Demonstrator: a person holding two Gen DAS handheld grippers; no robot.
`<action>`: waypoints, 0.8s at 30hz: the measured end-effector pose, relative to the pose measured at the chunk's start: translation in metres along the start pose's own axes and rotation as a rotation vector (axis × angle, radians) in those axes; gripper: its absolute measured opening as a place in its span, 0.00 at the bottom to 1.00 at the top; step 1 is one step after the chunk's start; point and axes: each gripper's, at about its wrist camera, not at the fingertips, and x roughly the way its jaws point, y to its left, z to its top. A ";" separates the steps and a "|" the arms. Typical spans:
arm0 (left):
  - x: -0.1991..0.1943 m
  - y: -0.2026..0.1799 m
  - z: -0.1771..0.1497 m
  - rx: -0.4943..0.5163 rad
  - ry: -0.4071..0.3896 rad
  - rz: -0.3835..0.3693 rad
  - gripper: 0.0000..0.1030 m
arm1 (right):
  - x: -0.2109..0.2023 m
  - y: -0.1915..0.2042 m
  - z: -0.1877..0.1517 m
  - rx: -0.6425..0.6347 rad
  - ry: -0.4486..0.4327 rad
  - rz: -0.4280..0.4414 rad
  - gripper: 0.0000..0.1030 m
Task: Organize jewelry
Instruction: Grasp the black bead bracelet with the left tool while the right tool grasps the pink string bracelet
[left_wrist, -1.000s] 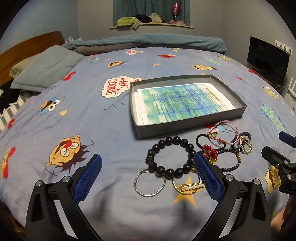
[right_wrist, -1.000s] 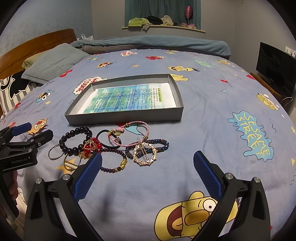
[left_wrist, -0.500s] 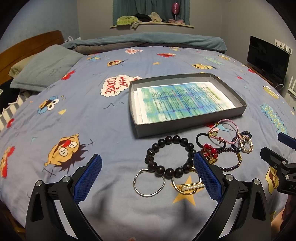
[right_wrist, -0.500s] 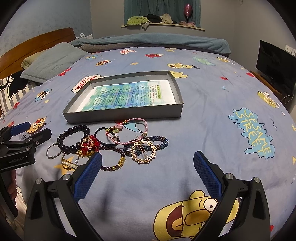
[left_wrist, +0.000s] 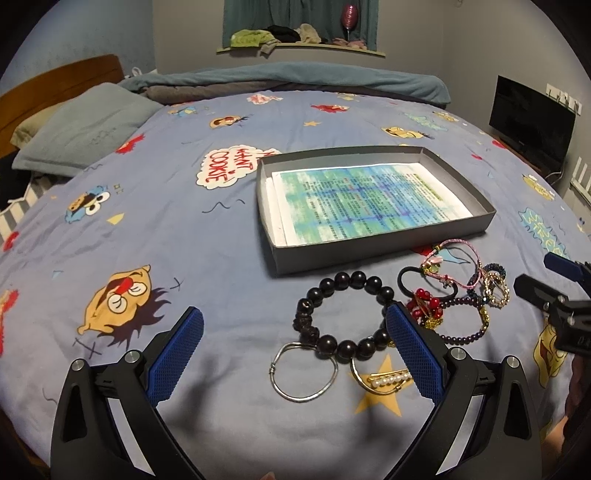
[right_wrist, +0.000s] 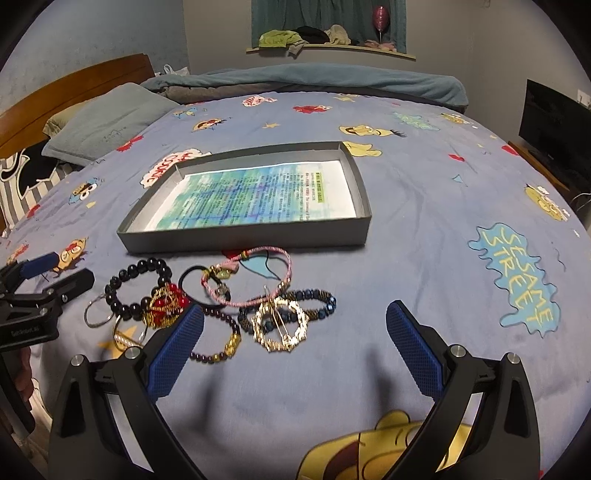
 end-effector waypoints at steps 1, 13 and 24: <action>0.002 0.002 0.001 0.001 0.000 0.005 0.95 | 0.001 0.000 0.001 0.002 -0.002 0.001 0.95; 0.024 0.024 -0.003 0.061 0.022 -0.042 0.87 | 0.039 -0.015 0.017 0.050 0.046 0.039 0.81; 0.055 0.011 -0.004 0.074 0.106 -0.160 0.37 | 0.066 -0.009 0.025 0.044 0.099 0.105 0.40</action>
